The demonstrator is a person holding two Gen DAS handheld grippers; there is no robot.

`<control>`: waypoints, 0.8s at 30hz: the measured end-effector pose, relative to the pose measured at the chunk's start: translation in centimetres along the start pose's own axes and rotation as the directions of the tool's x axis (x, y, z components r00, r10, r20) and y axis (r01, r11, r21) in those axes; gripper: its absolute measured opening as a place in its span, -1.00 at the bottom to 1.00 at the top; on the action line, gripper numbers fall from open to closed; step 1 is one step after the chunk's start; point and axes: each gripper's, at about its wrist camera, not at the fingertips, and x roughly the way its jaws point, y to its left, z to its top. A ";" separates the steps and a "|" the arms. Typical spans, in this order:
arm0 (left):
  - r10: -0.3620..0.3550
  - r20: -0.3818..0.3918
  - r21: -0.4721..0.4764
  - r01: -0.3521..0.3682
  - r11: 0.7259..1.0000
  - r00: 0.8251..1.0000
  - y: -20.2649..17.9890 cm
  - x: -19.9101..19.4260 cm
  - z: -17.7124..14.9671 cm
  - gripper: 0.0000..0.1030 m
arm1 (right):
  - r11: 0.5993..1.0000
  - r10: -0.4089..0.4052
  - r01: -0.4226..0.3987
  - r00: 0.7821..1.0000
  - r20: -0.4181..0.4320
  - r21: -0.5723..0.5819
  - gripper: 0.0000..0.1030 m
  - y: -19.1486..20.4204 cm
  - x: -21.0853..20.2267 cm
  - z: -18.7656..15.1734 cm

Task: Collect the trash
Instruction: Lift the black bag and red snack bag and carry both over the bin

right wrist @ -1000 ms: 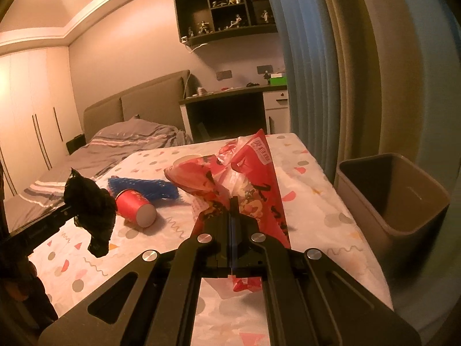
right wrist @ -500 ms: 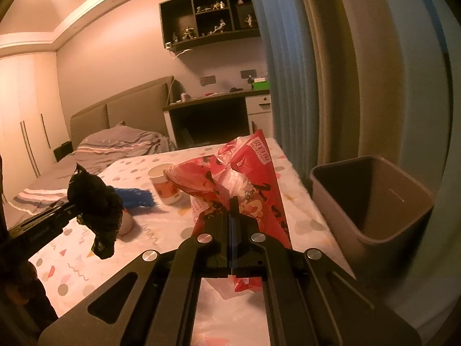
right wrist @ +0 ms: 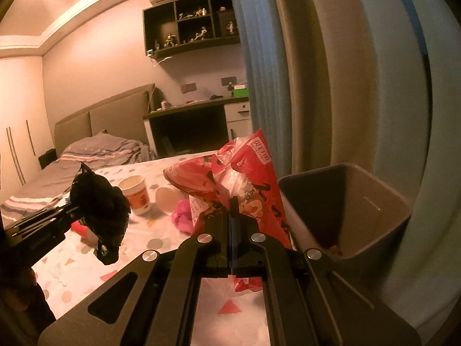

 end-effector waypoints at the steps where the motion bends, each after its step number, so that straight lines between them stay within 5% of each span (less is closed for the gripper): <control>1: -0.010 -0.002 0.010 0.010 1.000 1.000 -0.5 0.4 0.2 -0.94 | 1.000 -0.007 0.007 1.000 0.004 0.003 -0.99 -0.3 0.0 0.1; 24: -0.235 -0.034 0.144 0.238 0.961 0.971 -12.8 9.9 3.3 -0.94 | 0.976 -0.211 0.207 0.976 0.056 0.060 -0.99 -9.1 1.3 2.3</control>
